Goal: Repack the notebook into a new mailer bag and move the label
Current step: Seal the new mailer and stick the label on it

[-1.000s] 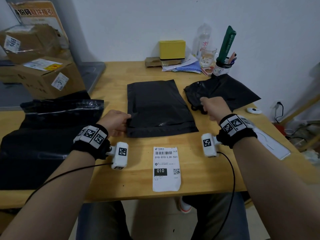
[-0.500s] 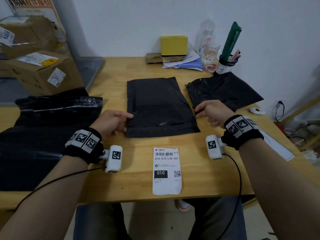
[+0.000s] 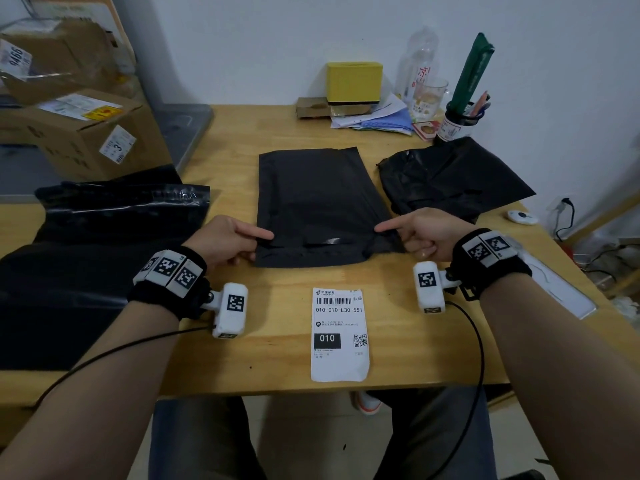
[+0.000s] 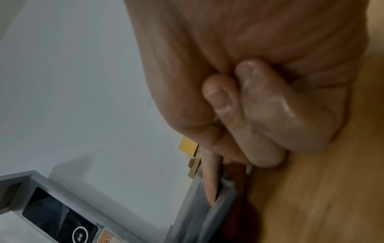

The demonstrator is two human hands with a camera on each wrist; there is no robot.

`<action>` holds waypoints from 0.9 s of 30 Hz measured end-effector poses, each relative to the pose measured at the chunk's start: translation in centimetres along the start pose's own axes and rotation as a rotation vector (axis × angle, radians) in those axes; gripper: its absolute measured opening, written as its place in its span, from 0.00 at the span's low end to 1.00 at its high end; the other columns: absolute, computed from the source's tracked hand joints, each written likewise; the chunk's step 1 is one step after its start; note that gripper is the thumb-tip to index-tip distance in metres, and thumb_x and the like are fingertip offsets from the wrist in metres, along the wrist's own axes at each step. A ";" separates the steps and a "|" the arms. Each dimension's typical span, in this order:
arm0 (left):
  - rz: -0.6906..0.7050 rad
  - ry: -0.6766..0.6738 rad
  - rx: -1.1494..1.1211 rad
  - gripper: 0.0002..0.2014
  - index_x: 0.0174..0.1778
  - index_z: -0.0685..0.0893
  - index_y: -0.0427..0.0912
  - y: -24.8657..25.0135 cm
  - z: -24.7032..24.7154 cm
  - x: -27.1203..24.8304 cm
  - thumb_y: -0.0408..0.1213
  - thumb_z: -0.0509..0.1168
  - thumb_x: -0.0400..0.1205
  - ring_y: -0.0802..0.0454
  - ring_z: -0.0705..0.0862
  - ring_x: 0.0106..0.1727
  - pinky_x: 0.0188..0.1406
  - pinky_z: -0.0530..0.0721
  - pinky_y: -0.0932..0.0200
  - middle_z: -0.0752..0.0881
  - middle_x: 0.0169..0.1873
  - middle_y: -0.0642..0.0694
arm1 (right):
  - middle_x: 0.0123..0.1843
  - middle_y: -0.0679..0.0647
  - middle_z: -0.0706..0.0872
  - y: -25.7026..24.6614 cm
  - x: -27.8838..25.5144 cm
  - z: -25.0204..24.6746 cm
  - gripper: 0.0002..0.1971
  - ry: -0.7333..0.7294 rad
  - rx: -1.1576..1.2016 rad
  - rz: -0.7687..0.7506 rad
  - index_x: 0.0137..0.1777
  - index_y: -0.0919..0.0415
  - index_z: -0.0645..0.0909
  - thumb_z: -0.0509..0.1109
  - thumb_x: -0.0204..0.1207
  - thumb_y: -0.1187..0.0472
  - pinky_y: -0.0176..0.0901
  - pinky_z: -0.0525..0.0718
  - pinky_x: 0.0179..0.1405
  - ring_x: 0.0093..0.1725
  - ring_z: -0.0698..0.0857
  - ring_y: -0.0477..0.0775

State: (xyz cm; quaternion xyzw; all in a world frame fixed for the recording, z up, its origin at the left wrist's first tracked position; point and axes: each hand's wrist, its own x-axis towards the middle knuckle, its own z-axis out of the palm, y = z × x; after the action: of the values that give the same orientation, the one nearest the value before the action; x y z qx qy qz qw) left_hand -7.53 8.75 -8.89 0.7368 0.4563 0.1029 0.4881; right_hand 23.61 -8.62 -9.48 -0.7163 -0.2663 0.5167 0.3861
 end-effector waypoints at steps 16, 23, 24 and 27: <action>-0.120 0.068 -0.132 0.04 0.45 0.93 0.46 -1.0 -0.4 -0.3 0.34 0.73 0.80 0.58 0.81 0.25 0.26 0.80 0.68 0.88 0.30 0.43 | 0.22 0.50 0.70 1.5 -1.2 0.5 0.13 0.039 -0.077 -0.069 0.64 0.58 0.88 0.70 0.83 0.69 0.33 0.58 0.12 0.15 0.62 0.43; -0.148 0.062 -0.146 0.07 0.49 0.92 0.40 -1.1 -0.5 -0.2 0.35 0.77 0.77 0.57 0.81 0.24 0.25 0.80 0.66 0.88 0.28 0.44 | 0.38 0.62 0.93 1.3 -1.3 0.8 0.11 0.083 -0.089 -0.043 0.58 0.62 0.90 0.78 0.76 0.63 0.33 0.60 0.13 0.15 0.64 0.42; -0.150 0.059 -0.156 0.07 0.49 0.91 0.38 -1.1 -0.5 -0.2 0.34 0.77 0.77 0.58 0.82 0.24 0.24 0.81 0.67 0.90 0.32 0.43 | 0.38 0.61 0.92 1.4 -1.2 0.9 0.14 0.095 -0.098 -0.031 0.57 0.62 0.90 0.81 0.72 0.61 0.33 0.60 0.12 0.15 0.64 0.43; -0.162 0.065 -0.190 0.07 0.49 0.89 0.37 -1.1 -0.5 -0.2 0.33 0.76 0.77 0.57 0.84 0.28 0.24 0.84 0.67 0.92 0.43 0.42 | 0.27 0.54 0.82 1.4 -0.9 0.8 0.12 0.139 -0.150 -0.016 0.49 0.61 0.90 0.84 0.70 0.56 0.33 0.60 0.13 0.16 0.65 0.45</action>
State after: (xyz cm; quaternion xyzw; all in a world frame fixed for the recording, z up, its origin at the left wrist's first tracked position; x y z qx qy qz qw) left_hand -8.59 9.02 -9.46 0.6441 0.5181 0.1296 0.5476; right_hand 22.57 -9.87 -10.27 -0.7750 -0.2827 0.4414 0.3530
